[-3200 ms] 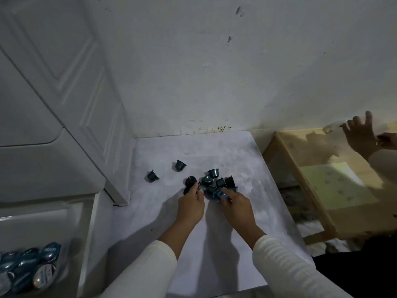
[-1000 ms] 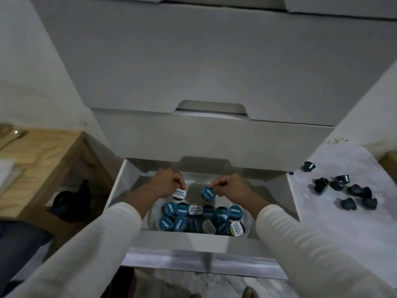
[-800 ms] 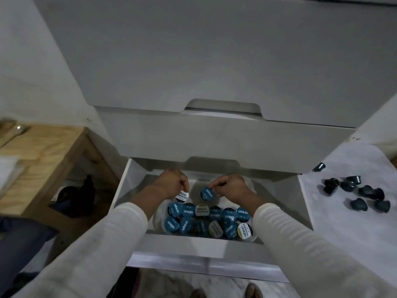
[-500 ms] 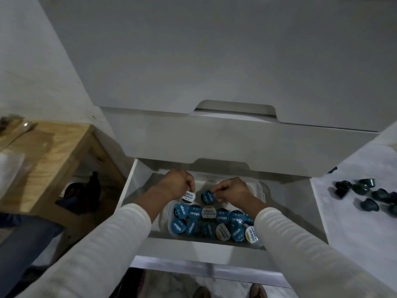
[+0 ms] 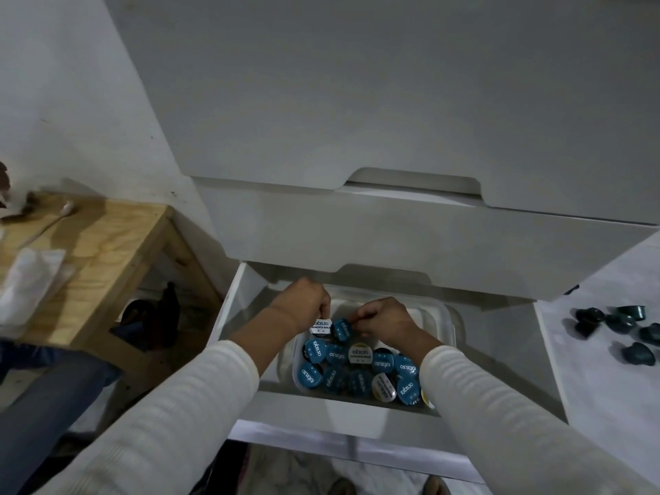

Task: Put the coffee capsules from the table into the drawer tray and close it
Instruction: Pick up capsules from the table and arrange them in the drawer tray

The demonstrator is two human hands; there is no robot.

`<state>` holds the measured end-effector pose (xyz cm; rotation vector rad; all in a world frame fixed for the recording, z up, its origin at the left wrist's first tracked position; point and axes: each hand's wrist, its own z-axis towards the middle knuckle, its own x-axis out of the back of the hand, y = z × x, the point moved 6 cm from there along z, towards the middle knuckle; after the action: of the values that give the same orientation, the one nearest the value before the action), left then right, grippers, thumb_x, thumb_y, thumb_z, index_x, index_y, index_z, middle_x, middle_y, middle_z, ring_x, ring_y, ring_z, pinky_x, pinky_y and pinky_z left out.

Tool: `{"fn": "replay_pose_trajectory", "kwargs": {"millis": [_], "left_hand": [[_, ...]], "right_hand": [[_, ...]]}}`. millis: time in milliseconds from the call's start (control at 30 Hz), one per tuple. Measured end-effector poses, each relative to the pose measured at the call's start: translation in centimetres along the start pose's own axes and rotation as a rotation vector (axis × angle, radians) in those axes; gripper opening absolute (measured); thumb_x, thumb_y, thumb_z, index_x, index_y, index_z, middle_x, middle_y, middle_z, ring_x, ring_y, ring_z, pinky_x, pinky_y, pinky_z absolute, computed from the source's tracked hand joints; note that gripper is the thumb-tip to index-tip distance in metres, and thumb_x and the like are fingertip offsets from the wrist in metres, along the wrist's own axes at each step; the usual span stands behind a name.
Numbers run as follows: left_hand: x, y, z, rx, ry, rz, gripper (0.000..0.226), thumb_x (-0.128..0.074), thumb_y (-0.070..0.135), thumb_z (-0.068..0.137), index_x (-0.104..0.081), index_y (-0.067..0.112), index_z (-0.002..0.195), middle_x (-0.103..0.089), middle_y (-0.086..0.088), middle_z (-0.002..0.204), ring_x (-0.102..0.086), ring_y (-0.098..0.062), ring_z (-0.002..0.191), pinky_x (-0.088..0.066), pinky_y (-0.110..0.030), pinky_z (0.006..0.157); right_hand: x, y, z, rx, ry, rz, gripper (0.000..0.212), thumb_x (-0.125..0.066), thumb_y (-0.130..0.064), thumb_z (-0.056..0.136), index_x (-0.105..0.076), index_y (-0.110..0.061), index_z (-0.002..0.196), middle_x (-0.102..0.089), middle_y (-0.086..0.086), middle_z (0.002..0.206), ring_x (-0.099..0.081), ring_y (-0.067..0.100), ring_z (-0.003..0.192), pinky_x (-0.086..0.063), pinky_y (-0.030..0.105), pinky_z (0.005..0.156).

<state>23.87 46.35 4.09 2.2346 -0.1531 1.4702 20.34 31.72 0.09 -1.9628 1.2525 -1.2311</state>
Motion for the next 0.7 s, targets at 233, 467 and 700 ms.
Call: {"fn": "replay_pose_trajectory", "kwargs": {"millis": [233,467,700], "left_hand": [[0.0,0.2,-0.8,0.026,0.022,0.02,0.027,-0.055,-0.004,0.086,-0.072,0.014,0.095,-0.067,-0.005,0.106,-0.064,-0.018,0.094,-0.053,-0.028,0.087],[-0.2,1.9,-2.4,0.088,0.086,0.066,0.029,-0.045,0.012,0.094,-0.058,0.015,0.12,-0.059,-0.009,0.123,-0.057,-0.022,0.109,-0.048,-0.031,0.088],[-0.8,6.3,-5.4,0.059,0.374,0.154,0.044,-0.036,0.021,0.099,-0.034,0.002,0.138,-0.041,-0.013,0.141,-0.036,-0.024,0.131,-0.024,-0.03,0.112]], "right_hand": [[0.0,-0.8,-0.7,0.103,-0.022,-0.103,0.021,-0.069,-0.008,0.077,-0.071,-0.011,0.097,-0.071,0.008,0.103,-0.063,0.015,0.092,-0.049,0.027,0.093],[0.3,-2.4,-3.3,0.308,0.062,-0.501,0.035,-0.048,-0.022,0.092,-0.055,-0.013,0.124,-0.056,0.009,0.131,-0.051,0.023,0.118,-0.039,0.029,0.1],[1.3,-3.1,-7.6,0.462,0.227,-0.763,0.048,-0.034,-0.029,0.097,-0.031,-0.007,0.139,-0.034,0.012,0.147,-0.028,0.024,0.138,-0.024,0.033,0.113]]}}
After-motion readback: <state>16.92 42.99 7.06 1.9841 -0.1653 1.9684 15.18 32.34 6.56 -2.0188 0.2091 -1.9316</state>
